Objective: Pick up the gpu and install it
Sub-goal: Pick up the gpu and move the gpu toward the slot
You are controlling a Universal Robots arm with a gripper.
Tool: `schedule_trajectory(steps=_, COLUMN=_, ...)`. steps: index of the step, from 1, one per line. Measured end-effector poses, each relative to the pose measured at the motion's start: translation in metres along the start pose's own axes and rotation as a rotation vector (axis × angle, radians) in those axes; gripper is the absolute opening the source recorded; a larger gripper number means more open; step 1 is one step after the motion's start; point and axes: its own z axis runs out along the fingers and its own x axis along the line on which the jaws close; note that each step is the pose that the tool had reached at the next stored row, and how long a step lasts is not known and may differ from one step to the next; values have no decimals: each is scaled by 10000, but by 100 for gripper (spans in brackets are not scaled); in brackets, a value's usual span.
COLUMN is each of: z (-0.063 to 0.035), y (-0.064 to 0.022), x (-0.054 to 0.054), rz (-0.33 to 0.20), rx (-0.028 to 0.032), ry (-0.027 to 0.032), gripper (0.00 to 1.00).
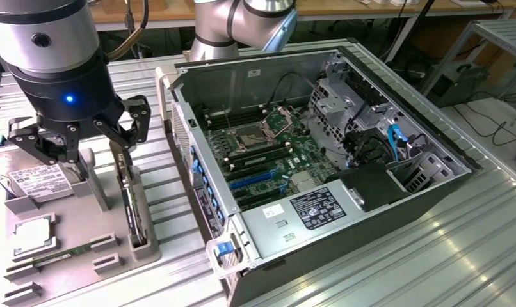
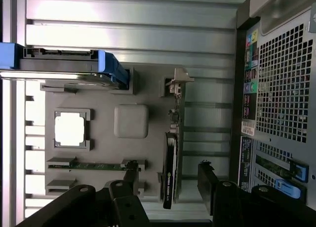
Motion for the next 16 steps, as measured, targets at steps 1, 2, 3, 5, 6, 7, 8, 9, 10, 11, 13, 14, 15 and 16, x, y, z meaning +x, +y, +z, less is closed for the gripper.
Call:
schedule_trajectory(steps=1, z=7, y=-2, x=0, rz=0, rx=0, ry=-1, gripper=60)
schedule_trajectory(steps=2, z=14, y=-3, x=0, rz=0, rx=0, ry=0, gripper=60)
schedule_trajectory(steps=3, z=20, y=-5, x=1, rz=0, rx=0, ry=0, gripper=60)
schedule_trajectory(steps=5, z=32, y=-8, x=1, rz=0, rx=1, ry=0, gripper=60)
schedule_trajectory(steps=6, z=39, y=-9, x=1, rz=0, rx=1, ry=0, gripper=60)
schedule_trajectory(steps=7, z=45, y=-11, x=2, rz=0, rx=1, ry=1, gripper=60)
schedule_trajectory(steps=8, z=51, y=-12, x=2, rz=0, rx=0, ry=1, gripper=60)
schedule_trajectory(steps=9, z=57, y=-13, x=2, rz=0, rx=0, ry=0, gripper=60)
schedule_trajectory(steps=10, z=63, y=-15, x=2, rz=0, rx=1, ry=0, gripper=60)
schedule_trajectory(steps=11, z=68, y=-16, x=2, rz=0, rx=0, ry=0, gripper=60)
schedule_trajectory(steps=13, z=81, y=-19, x=3, rz=0, rx=0, ry=1, gripper=60)
schedule_trajectory(steps=14, z=87, y=-20, x=3, rz=0, rx=0, ry=0, gripper=60)
schedule_trajectory(steps=15, z=96, y=-21, x=3, rz=0, rx=0, ry=0, gripper=60)
schedule_trajectory(steps=16, z=104, y=-22, x=3, rz=0, rx=0, ry=-1, gripper=60)
